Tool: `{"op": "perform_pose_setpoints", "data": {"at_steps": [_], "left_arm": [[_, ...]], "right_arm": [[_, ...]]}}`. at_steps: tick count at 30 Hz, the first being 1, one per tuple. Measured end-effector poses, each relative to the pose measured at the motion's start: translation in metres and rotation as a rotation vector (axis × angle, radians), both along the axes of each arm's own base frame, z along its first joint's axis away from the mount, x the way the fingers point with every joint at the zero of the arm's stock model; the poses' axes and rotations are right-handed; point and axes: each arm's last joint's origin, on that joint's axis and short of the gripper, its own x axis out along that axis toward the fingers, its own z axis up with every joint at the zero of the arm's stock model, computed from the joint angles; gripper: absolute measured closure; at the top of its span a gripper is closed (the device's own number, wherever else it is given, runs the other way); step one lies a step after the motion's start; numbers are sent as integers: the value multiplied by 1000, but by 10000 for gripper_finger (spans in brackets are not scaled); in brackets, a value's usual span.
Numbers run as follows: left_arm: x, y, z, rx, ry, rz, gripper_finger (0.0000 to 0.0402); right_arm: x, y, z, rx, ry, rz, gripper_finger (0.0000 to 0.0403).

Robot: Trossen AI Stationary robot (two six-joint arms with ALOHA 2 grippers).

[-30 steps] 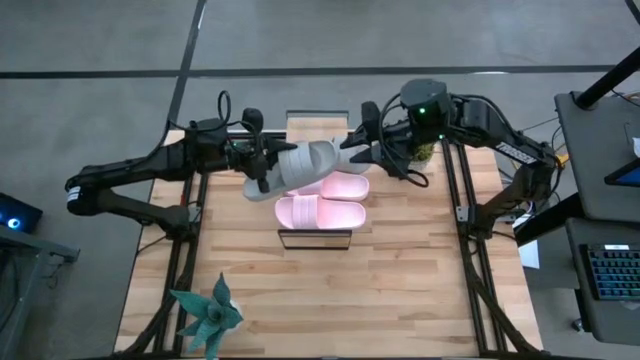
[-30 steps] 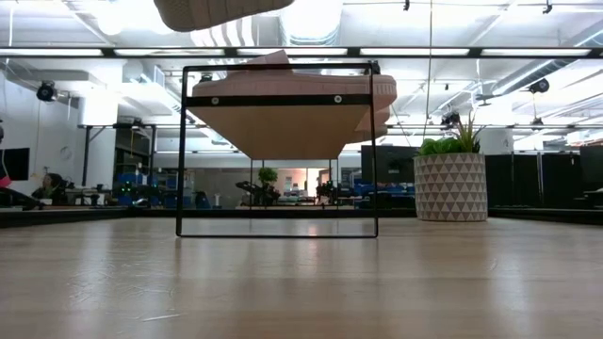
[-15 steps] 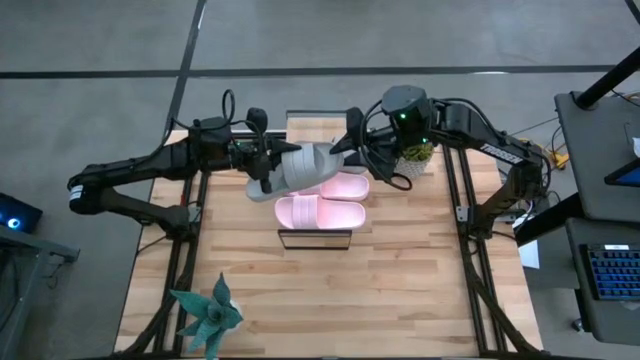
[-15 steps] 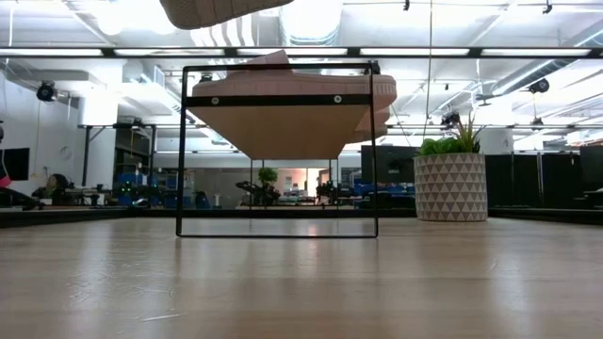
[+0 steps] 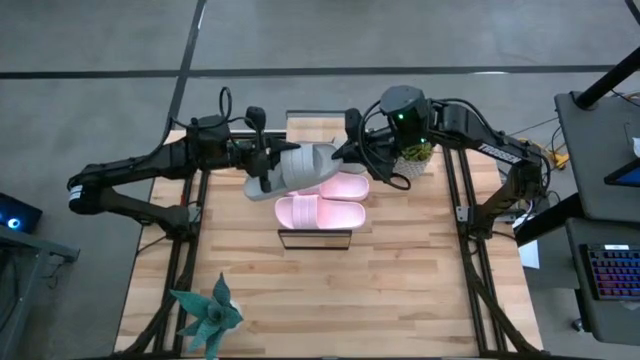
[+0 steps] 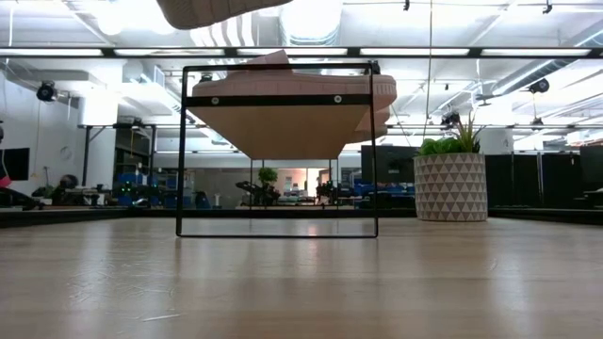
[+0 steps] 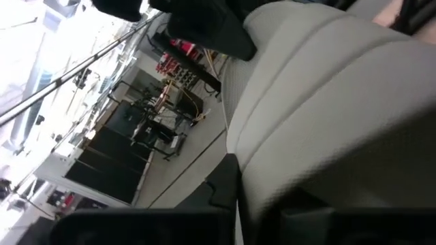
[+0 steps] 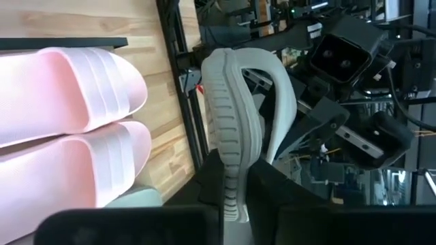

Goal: Pick and place slides into the shelf
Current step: Put the gray slipper on the shelf

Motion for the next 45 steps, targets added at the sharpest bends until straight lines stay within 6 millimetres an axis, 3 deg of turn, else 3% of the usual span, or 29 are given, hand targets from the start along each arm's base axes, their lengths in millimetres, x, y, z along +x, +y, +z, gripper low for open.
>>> {"op": "perform_pose_setpoints", "data": {"at_steps": [5,14,19,32,38,45], "left_arm": [[-7,-2,6,-91,-59,8,358],[-45,-7,23,-181,-181,86,240],[-66,-11,30,-247,-257,76,199],[-89,-16,36,-376,-346,60,188],[-86,-15,33,-371,-332,80,188],[-73,-10,27,-359,-300,158,188]], "right_arm": [[1,-2,4,29,-41,-25,383],[0,-17,3,37,-72,-76,384],[-2,-29,1,46,-67,-123,384],[-21,-83,-4,53,-54,-299,387],[-35,-122,-23,71,-30,-309,387],[-47,-161,-59,21,-29,-219,388]]}}
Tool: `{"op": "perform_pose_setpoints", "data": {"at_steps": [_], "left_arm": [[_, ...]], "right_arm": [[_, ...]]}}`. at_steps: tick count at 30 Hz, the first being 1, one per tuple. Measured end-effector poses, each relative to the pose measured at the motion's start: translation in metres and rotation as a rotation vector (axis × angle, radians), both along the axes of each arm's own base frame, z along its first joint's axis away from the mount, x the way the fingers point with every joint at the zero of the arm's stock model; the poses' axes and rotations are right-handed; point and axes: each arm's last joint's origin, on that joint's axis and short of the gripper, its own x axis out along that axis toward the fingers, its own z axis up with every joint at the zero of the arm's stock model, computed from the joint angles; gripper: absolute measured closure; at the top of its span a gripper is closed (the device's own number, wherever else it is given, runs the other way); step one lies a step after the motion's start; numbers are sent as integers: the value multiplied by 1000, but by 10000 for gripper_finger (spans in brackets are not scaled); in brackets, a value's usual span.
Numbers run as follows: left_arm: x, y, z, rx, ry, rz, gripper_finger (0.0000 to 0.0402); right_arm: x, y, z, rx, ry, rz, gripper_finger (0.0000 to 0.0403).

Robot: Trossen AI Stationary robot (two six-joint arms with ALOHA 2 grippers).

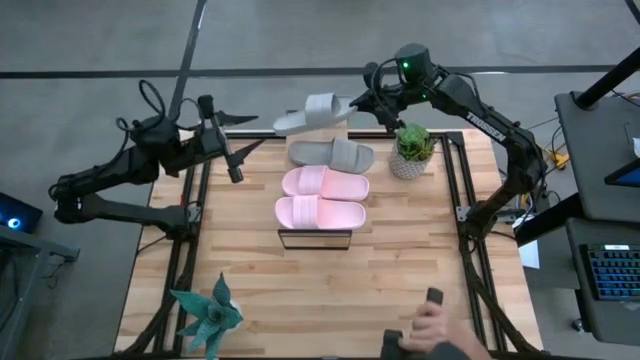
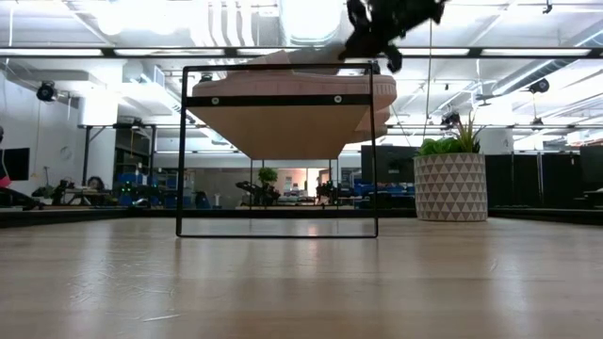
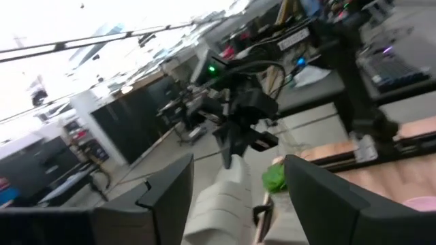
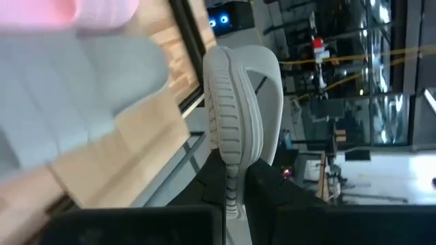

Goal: Pick and place slides into the shelf
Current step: Put the gray slipper on the shelf

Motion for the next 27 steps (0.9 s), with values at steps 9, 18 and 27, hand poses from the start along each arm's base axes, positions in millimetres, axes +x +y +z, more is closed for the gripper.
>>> {"op": "perform_pose_setpoints", "data": {"at_steps": [9,18,27], "left_arm": [[10,4,-5,39,53,54,188],[10,4,-5,40,58,72,187],[16,5,-10,31,96,71,187]], "right_arm": [[6,-36,-42,-82,24,-7,388],[3,-54,-61,-68,77,-12,388],[-1,-54,-68,27,131,-47,385]]}}
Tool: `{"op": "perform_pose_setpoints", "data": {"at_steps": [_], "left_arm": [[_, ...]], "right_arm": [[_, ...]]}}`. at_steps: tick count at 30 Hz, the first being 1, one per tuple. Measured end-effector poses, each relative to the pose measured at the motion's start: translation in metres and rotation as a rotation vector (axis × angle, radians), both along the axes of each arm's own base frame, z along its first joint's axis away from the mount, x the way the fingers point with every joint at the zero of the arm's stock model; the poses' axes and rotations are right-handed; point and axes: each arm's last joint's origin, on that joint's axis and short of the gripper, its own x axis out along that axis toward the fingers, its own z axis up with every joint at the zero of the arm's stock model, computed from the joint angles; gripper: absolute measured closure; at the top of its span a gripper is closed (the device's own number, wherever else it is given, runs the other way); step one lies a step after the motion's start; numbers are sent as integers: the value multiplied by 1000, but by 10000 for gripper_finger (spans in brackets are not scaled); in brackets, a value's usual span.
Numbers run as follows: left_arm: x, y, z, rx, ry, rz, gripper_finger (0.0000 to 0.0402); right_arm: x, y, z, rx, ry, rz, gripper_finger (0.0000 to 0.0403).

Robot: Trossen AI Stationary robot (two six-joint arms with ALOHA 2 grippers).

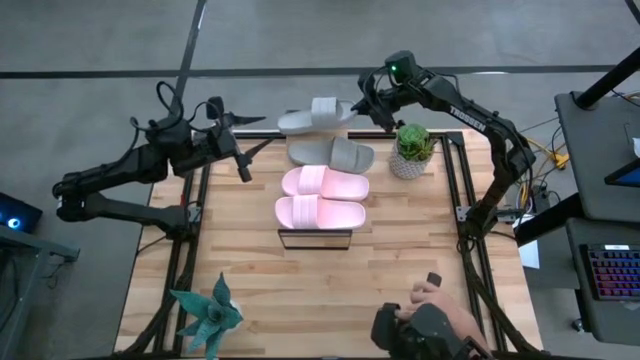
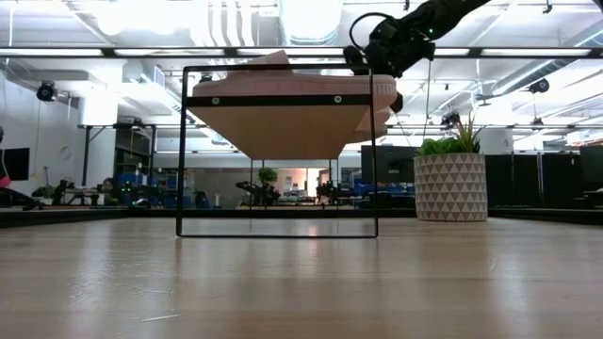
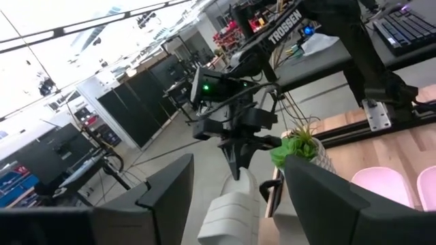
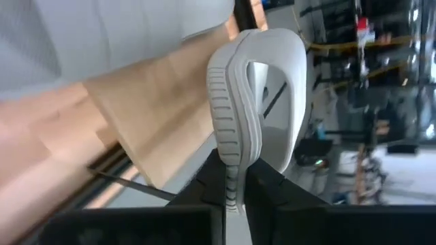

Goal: Pick and place slides into the shelf
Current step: Put the gray slipper on the shelf

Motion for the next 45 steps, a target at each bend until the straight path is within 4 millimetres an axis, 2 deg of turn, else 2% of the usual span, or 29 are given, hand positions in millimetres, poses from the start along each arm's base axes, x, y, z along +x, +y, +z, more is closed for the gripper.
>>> {"op": "perform_pose_setpoints", "data": {"at_steps": [10,23,30,35,41,45], "left_arm": [[7,1,-4,-5,22,0,187],[8,2,-4,-5,24,-1,187],[8,2,-4,-6,25,-1,187],[8,2,-4,-6,25,-1,187],[8,2,-4,-5,24,0,187],[8,2,-4,-6,24,0,187]], "right_arm": [[-1,-2,-2,145,5,-151,296],[-2,-2,-4,396,-13,-380,237],[-6,-3,-8,450,23,-598,191],[-7,-2,-9,475,43,-663,163],[-9,-2,-7,465,48,-825,146],[-10,1,2,483,34,-818,143]]}}
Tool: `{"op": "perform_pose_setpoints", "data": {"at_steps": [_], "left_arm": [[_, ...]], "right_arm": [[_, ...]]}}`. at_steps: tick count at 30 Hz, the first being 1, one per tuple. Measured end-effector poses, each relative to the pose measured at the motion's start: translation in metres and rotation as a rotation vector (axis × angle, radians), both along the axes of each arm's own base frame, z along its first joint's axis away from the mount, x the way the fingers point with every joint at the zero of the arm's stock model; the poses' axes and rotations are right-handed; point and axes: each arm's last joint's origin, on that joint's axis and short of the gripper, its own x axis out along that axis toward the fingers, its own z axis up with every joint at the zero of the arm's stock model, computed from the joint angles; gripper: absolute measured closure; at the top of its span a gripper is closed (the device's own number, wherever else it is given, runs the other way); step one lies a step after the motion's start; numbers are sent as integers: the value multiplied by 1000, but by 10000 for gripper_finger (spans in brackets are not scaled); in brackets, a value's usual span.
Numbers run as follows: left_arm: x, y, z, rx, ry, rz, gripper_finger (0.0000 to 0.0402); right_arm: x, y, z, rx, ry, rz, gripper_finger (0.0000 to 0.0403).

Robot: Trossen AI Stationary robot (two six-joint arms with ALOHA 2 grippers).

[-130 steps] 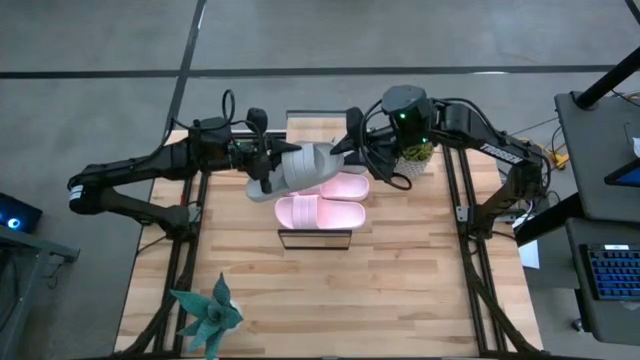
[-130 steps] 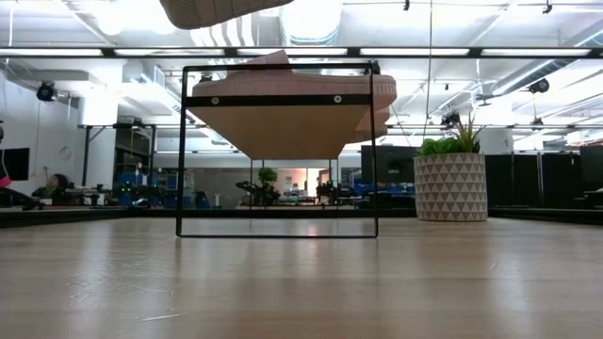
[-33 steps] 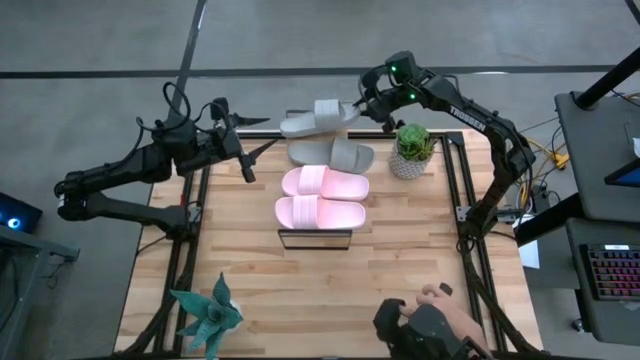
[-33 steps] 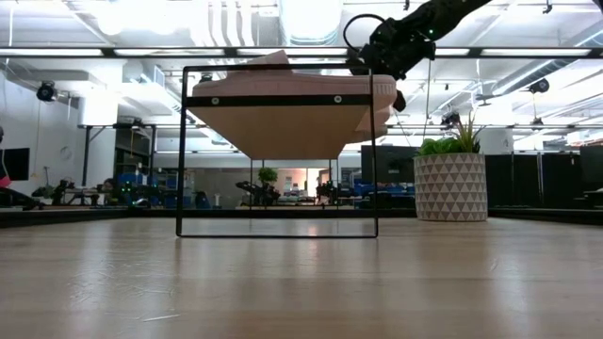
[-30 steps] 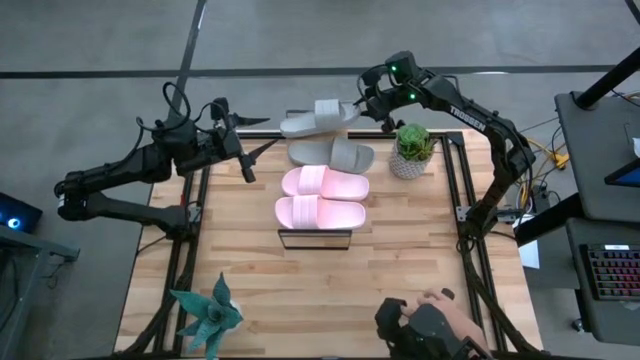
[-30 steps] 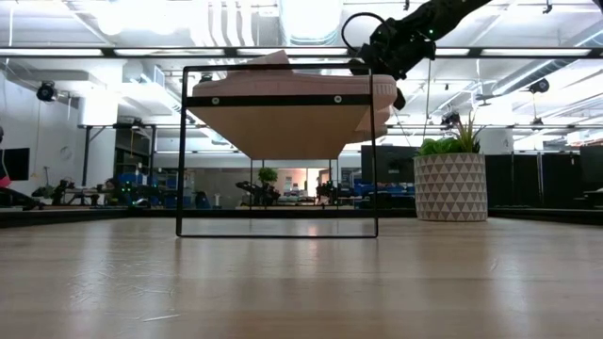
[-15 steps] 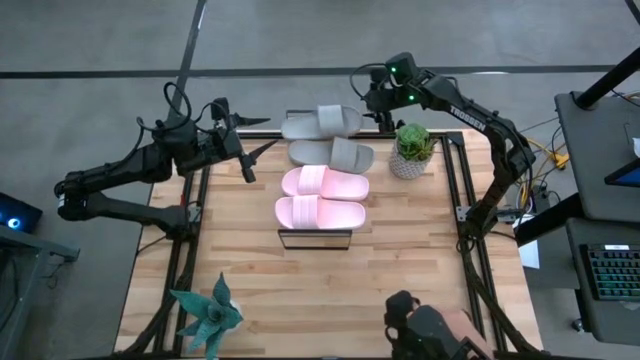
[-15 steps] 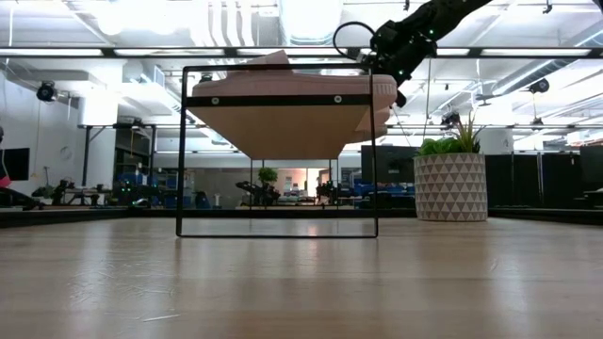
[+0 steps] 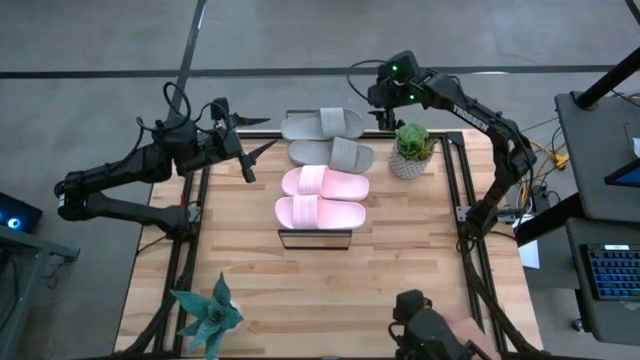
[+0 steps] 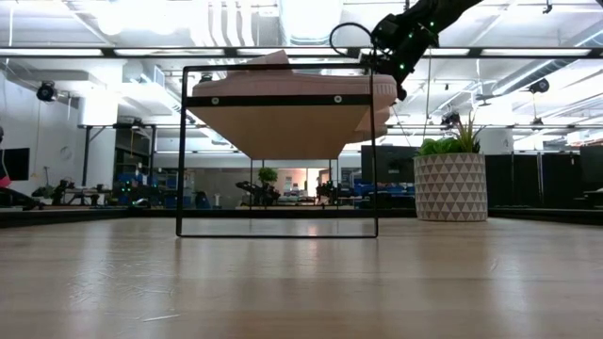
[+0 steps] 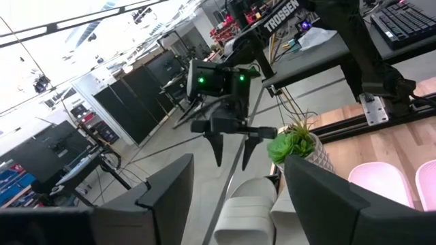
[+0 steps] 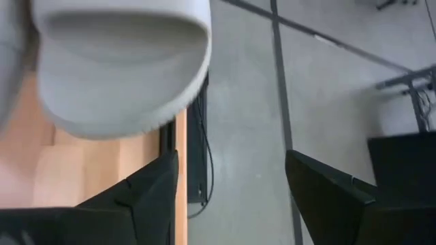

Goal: Pick and place slides into the shelf
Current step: Put the gray slipper on the shelf

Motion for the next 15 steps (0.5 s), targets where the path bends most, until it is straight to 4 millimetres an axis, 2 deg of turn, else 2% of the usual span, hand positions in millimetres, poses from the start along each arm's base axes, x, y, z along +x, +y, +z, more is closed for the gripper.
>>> {"op": "perform_pose_setpoints", "data": {"at_steps": [5,10,12,15], "left_arm": [[1,0,-1,-2,4,0,187],[2,1,-1,-2,8,0,187],[3,1,-1,-2,8,0,187],[3,1,-1,-2,8,0,187]], "right_arm": [[-1,4,4,42,-13,68,154],[2,1,16,140,-167,-109,178],[4,-1,20,236,-292,-204,190],[9,3,20,410,-382,-222,211]]}}
